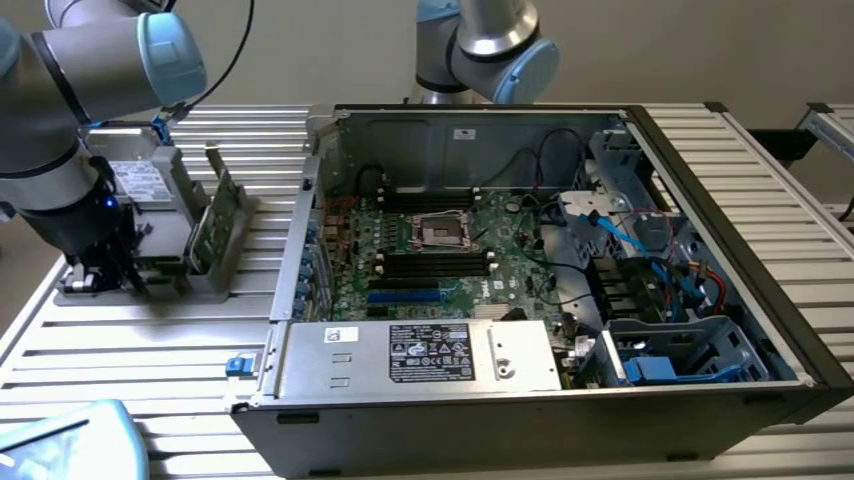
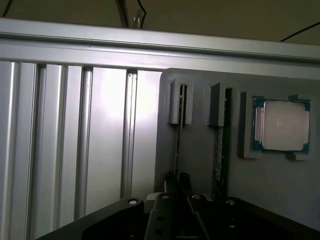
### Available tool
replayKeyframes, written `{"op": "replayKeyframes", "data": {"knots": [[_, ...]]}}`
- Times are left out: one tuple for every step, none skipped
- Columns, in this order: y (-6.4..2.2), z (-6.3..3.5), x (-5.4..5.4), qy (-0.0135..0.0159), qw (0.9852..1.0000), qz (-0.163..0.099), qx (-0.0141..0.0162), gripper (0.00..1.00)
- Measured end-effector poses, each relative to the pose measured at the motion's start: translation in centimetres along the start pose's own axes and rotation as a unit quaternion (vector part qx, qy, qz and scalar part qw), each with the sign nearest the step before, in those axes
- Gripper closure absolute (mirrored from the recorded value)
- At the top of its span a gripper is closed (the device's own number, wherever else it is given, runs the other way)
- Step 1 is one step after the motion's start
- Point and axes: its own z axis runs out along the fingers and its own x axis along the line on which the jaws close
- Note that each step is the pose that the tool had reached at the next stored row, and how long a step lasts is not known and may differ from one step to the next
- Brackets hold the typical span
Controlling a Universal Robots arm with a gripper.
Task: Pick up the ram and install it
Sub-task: 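Pick up the ram and move it above insertion slot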
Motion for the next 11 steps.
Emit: {"op": "replayKeyframes", "data": {"knots": [[0.00,0.02,0.00,0.0002,1.0000,0.000,-0.0003,0.86],[0.00,0.03,0.00,0.0003,1.0000,0.000,-0.0005,0.86],[0.00,0.03,0.00,0.0004,1.0000,0.000,-0.0005,0.86],[0.00,0.03,0.00,0.0000,1.0000,0.000,-0.0004,0.86],[0.00,0.03,0.00,-0.0007,1.0000,0.000,0.0000,0.86],[-0.01,0.03,0.00,-0.0011,1.0000,0.000,0.0003,0.86],[-0.01,0.04,0.00,-0.0012,1.0000,0.000,0.0004,0.86],[-0.02,0.04,0.00,-0.0013,1.0000,0.000,0.0005,0.86],[-0.02,0.04,0.00,-0.0013,1.0000,0.000,0.0005,0.86],[-0.02,0.04,0.00,-0.0013,1.0000,0.000,0.0005,0.86],[-0.02,0.04,0.00,-0.0013,1.0000,0.000,0.0005,0.86]]}}
